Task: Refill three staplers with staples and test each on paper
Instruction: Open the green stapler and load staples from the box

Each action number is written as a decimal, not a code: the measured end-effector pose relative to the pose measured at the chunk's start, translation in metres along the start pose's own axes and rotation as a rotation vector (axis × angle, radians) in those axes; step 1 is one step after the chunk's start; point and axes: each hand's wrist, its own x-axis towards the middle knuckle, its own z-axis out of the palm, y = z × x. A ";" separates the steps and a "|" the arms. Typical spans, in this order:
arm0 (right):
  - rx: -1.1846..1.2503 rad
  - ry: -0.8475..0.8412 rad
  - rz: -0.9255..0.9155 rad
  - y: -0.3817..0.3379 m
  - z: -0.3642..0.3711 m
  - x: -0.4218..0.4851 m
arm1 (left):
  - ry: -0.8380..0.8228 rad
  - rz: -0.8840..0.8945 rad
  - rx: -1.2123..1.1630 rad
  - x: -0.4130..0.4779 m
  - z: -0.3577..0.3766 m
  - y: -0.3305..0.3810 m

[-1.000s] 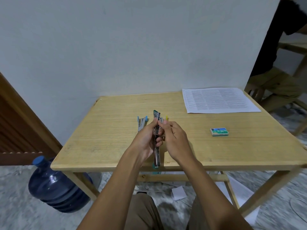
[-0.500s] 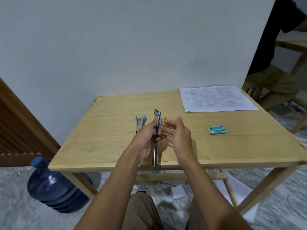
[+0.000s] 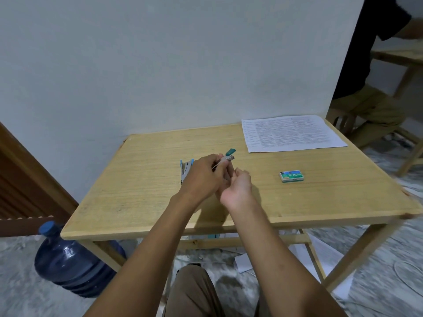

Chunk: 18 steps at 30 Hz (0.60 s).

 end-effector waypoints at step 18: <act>-2.366 -0.088 -0.731 -0.076 -0.036 0.030 | -0.230 -0.620 -1.081 -0.016 0.006 -0.014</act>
